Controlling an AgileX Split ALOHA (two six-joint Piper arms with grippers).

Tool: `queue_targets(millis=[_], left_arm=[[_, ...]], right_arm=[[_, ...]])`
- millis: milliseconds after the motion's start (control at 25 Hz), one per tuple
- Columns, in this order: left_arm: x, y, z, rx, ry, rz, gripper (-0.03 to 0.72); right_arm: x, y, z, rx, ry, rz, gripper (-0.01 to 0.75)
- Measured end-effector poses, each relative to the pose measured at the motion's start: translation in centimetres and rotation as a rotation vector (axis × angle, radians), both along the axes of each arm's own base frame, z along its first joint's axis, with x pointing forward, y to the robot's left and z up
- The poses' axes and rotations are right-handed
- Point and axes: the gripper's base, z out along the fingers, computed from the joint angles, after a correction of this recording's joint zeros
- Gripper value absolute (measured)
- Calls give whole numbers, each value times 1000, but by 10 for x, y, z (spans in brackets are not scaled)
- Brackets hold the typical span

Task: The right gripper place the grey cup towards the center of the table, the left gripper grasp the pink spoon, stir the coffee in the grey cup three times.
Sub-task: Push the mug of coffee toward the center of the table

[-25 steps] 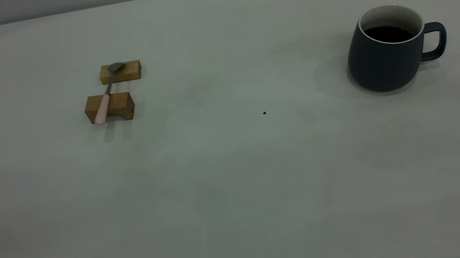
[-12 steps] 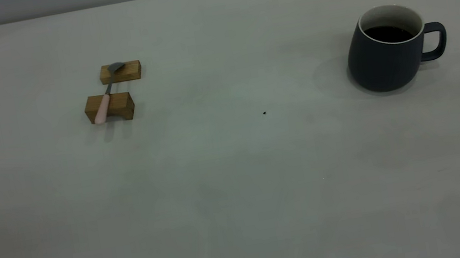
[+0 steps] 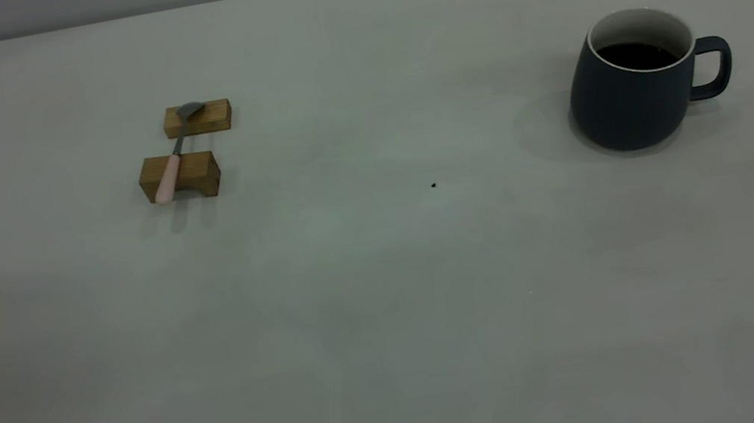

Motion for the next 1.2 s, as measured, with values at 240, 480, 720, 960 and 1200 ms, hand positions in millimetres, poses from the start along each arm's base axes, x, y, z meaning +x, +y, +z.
queue_targets(millis=[240,480,720,960,1200], left_arm=[[0,0,0,0,0,0,436],[0,0,0,0,0,0,436],[0,0,0,0,0,0,436],[0,0,0,0,0,0,436],[0,0,0,0,0,0,436]], right_arm=[[74,5,4,-73,32,127,563],[160,3,-13,-196,163,231,570],[242,2,-52,-275,363,357,570],[292,3,-113,-369,499,548,570],[323,-1,-180,-622,503,854,570]])
